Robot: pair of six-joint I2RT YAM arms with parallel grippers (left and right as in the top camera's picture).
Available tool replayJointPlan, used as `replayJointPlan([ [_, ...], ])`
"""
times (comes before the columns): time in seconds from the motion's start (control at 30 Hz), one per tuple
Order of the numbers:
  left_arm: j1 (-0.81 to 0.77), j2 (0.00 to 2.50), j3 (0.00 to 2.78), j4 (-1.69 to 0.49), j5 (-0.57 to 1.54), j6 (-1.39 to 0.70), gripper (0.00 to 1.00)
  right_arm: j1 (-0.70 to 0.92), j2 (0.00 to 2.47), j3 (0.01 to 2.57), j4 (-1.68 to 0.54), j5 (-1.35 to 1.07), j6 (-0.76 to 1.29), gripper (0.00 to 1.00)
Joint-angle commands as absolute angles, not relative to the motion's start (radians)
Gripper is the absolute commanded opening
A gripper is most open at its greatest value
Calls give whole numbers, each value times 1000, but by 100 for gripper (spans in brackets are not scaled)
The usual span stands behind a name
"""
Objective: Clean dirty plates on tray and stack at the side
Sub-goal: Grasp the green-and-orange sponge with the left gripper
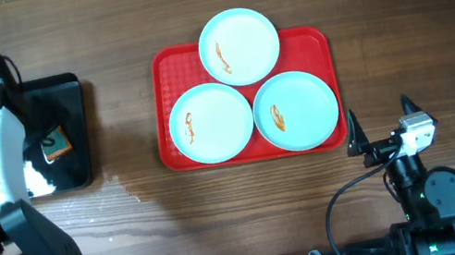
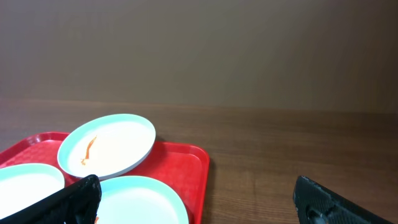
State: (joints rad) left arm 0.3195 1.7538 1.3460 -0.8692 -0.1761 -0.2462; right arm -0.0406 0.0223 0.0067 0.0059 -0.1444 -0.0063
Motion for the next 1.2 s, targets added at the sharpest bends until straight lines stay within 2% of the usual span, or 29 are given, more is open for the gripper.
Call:
replayJointPlan([
  [0.0, 390, 1824, 1360, -863, -173, -278, 100, -36, 24, 6, 8, -130, -24, 100],
  [0.17, 441, 1871, 1360, -820, 10, -245, 100, -36, 24, 6, 8, -130, -24, 100],
  [0.27, 443, 1884, 1360, -802, 53, -206, 99, -36, 24, 6, 8, -130, -24, 100],
  [0.4, 436, 1906, 1360, -788, 56, -162, 95, -36, 24, 6, 8, -130, -24, 100],
  [0.73, 432, 1983, 1360, -747, 32, -132, 94, -36, 24, 6, 8, -130, -24, 100],
  [0.9, 432, 1993, 1360, -710, 21, -108, 88, -36, 24, 6, 8, -130, -23, 100],
  [1.17, 397, 1994, 1360, -680, -27, -108, 58, -36, 24, 6, 8, -130, -24, 100],
])
